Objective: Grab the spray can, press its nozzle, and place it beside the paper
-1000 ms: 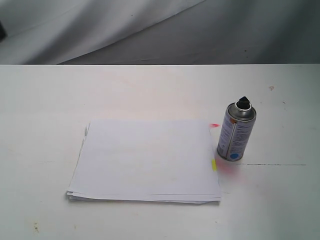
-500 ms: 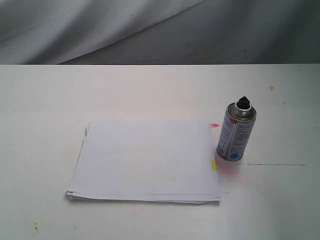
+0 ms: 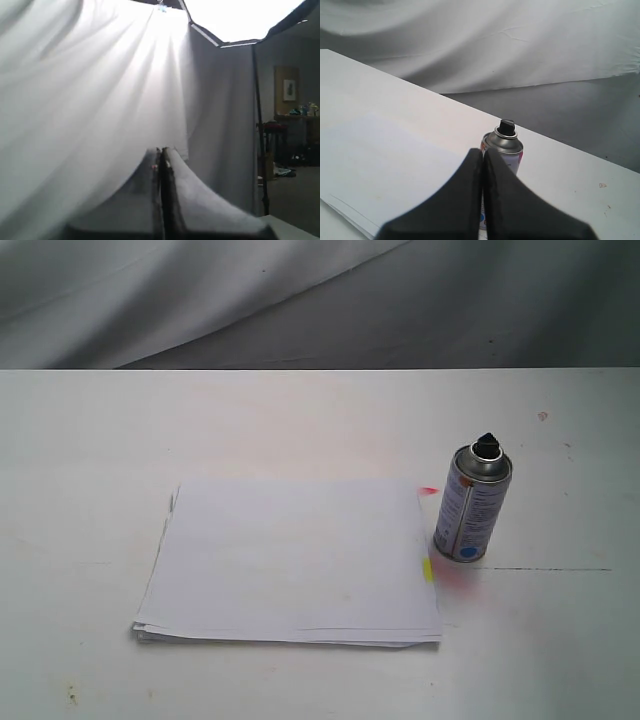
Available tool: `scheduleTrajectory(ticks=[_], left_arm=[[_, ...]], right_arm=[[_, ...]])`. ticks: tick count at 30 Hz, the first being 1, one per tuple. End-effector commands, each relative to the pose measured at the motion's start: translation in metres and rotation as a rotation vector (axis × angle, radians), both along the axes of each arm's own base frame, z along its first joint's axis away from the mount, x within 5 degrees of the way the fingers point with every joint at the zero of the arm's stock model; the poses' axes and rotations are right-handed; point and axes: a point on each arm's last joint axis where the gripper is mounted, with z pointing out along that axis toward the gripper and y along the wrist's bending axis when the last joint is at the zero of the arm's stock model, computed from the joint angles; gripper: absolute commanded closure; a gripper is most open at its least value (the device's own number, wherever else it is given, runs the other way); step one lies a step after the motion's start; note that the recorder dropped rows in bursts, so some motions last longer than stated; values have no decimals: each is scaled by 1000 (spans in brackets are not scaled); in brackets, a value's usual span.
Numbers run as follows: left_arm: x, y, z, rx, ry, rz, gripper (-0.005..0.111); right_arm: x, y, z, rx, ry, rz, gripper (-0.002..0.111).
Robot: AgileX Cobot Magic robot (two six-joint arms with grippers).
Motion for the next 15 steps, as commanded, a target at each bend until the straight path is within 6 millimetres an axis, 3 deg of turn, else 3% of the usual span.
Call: scheduleTrajectory(ticks=[1, 6, 11, 15], left_arm=[[34, 5, -23, -17, 152, 96, 107], [51, 8, -50, -1, 264, 172, 107], [49, 13, -69, -8, 290, 220, 107], [43, 24, -88, -115, 299, 298, 107]], right_arm=[[0, 1, -1, 2, 5, 7, 108], [0, 1, -1, 2, 5, 7, 108], [0, 1, -1, 2, 5, 7, 108], [0, 1, -1, 0, 4, 7, 108]])
